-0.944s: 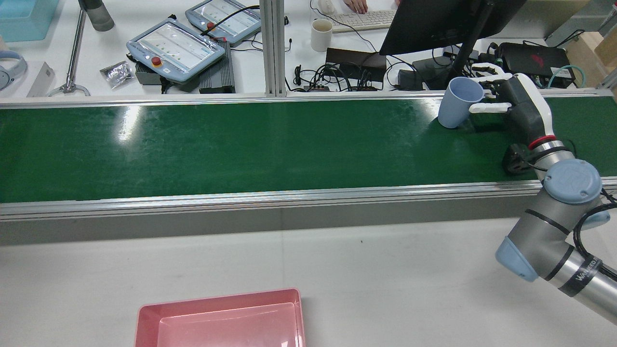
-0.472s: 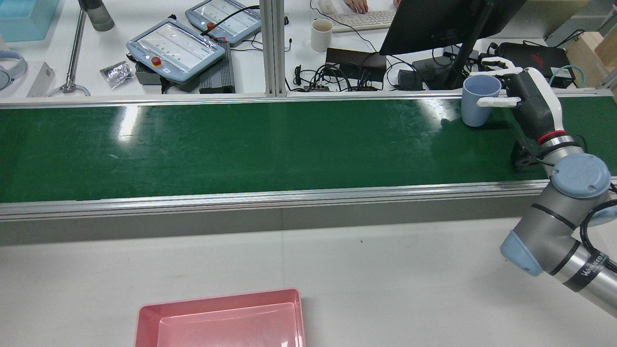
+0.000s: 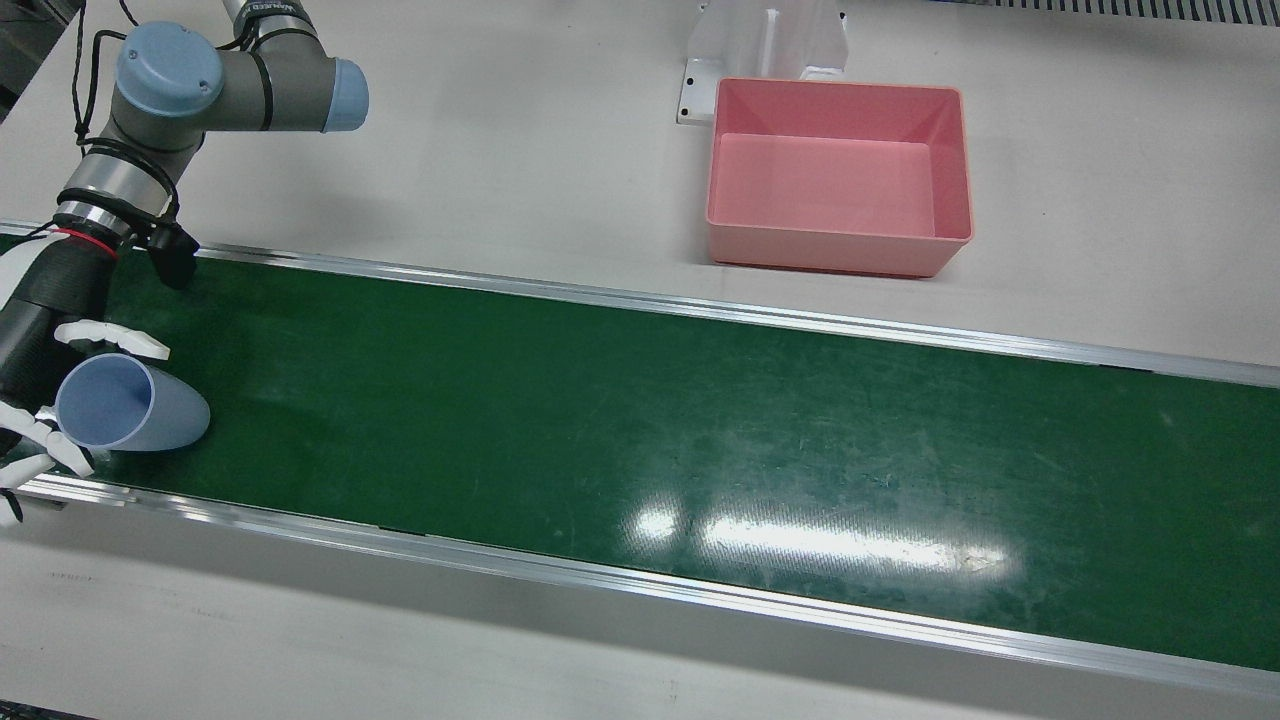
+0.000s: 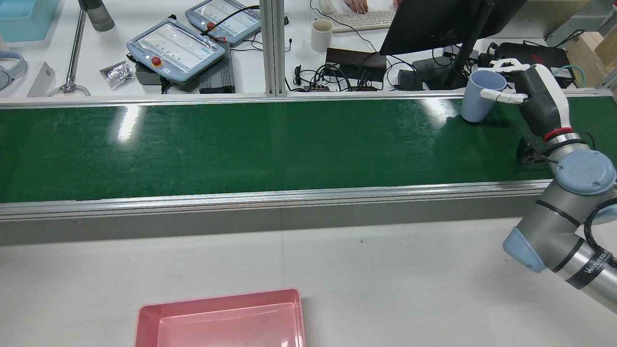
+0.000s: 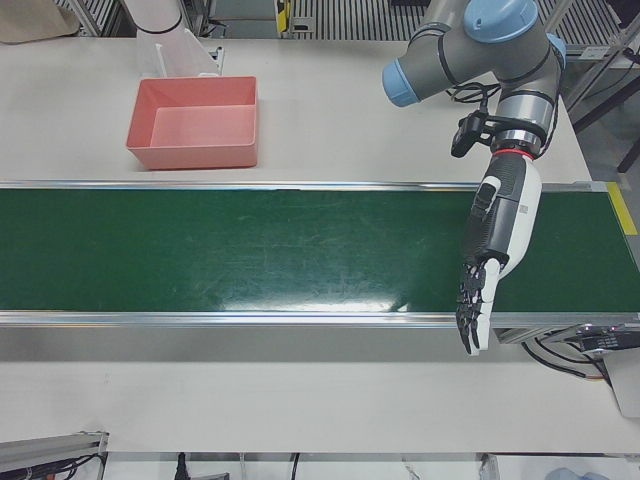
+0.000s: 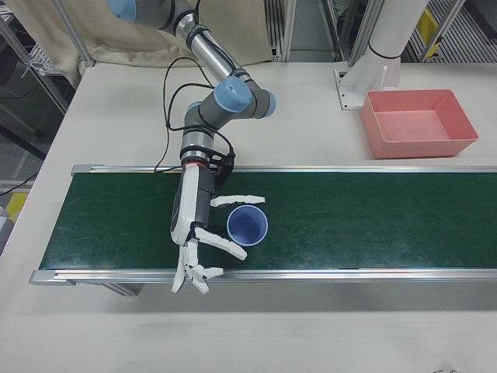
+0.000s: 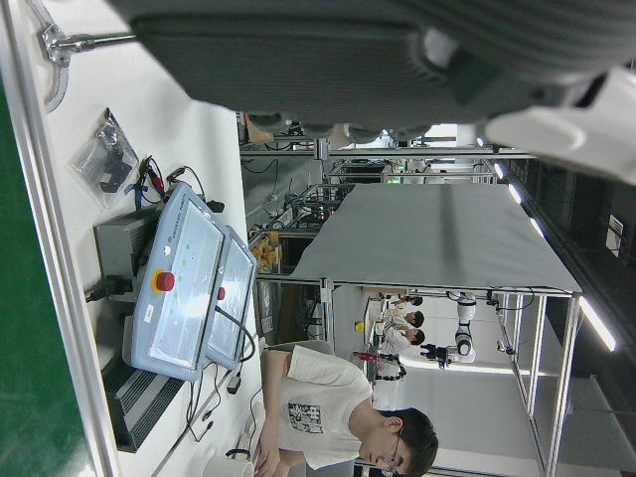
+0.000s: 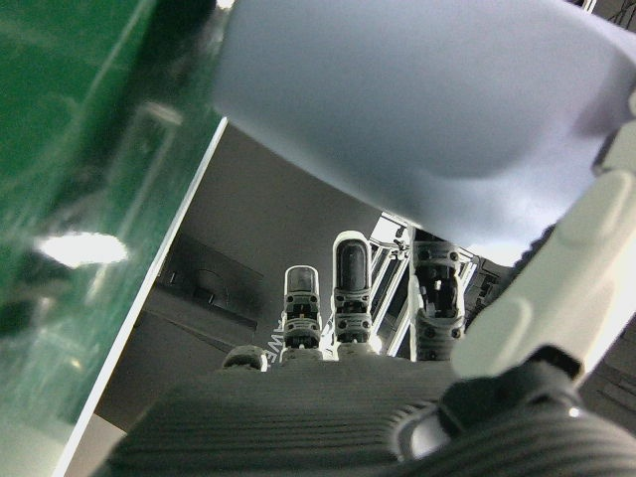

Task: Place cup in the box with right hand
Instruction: 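Close the right hand fingers around the blue cup, then lift the blue cup off the conveyor with the right hand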

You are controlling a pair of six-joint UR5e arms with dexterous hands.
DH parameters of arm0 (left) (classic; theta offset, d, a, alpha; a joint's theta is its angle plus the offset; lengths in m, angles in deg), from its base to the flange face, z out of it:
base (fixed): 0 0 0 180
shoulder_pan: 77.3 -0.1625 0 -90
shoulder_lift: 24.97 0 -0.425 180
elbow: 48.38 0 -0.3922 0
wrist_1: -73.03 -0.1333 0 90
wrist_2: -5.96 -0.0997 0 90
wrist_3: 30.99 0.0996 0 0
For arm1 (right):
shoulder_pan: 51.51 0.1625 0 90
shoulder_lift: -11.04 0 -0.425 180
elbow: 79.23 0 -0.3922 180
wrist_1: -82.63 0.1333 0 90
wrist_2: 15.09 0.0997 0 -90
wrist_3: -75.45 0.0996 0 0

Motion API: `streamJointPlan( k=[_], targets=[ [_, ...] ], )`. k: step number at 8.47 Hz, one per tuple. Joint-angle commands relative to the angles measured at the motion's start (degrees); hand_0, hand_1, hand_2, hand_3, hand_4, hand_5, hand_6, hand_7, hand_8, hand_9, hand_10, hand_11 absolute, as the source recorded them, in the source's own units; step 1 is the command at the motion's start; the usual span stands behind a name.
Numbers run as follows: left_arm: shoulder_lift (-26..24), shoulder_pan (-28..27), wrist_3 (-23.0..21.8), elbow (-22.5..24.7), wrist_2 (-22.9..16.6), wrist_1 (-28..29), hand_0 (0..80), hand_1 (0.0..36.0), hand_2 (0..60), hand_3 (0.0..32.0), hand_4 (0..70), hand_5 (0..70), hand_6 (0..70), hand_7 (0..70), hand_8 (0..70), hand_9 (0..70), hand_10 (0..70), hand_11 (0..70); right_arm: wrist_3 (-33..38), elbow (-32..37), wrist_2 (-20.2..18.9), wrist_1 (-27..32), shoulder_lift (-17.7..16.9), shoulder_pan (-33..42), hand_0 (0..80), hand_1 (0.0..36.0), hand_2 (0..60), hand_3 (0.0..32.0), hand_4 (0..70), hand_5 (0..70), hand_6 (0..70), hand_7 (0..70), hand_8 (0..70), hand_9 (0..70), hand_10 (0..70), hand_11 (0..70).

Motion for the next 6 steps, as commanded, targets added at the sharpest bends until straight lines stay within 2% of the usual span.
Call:
streamJointPlan(
  k=[1, 2, 3, 4, 6],
  targets=[
    [0.0, 0.01, 0.0, 0.06, 0.0, 0.0, 0.0, 0.0, 0.0, 0.0, 0.0, 0.0, 0.0, 0.0, 0.0, 0.0, 0.0, 0.0, -2.76, -7.39, -0.07, -0.08, -0.73, 2.35, 48.3, 22.0, 60.0, 0.0, 70.0, 0.8, 14.7, 67.6, 12.9, 27.1, 1.3, 1.2],
    [0.0, -0.07, 0.0, 0.06, 0.0, 0.0, 0.0, 0.0, 0.0, 0.0, 0.0, 0.0, 0.0, 0.0, 0.0, 0.0, 0.0, 0.0, -4.42, -14.04, -0.16, -0.78, -3.69, 2.1, 48.2, 20.9, 58.8, 0.0, 70.0, 0.7, 14.4, 66.1, 13.0, 27.0, 1.5, 1.4],
    [0.0, 0.01, 0.0, 0.06, 0.0, 0.0, 0.0, 0.0, 0.0, 0.0, 0.0, 0.0, 0.0, 0.0, 0.0, 0.0, 0.0, 0.0, -6.87, -23.16, -0.33, -5.48, -5.28, 1.4, 48.2, 19.6, 55.3, 0.0, 70.0, 0.6, 14.4, 65.7, 13.1, 27.1, 1.6, 1.6],
    [0.09, 0.01, 0.0, 0.06, 0.0, 0.0, 0.0, 0.0, 0.0, 0.0, 0.0, 0.0, 0.0, 0.0, 0.0, 0.0, 0.0, 0.0, -7.42, -31.25, -0.33, -11.45, -5.39, -0.61, 48.3, 19.0, 53.9, 0.0, 70.0, 0.5, 15.1, 69.6, 13.8, 29.2, 1.8, 1.9],
    [0.0, 0.01, 0.0, 0.06, 0.0, 0.0, 0.0, 0.0, 0.0, 0.0, 0.0, 0.0, 0.0, 0.0, 0.0, 0.0, 0.0, 0.0, -12.04, -44.37, 0.28, -18.43, -4.78, -7.53, 47.6, 20.0, 57.8, 0.0, 70.0, 0.8, 17.1, 70.0, 17.5, 36.6, 4.0, 5.0]
  ],
)
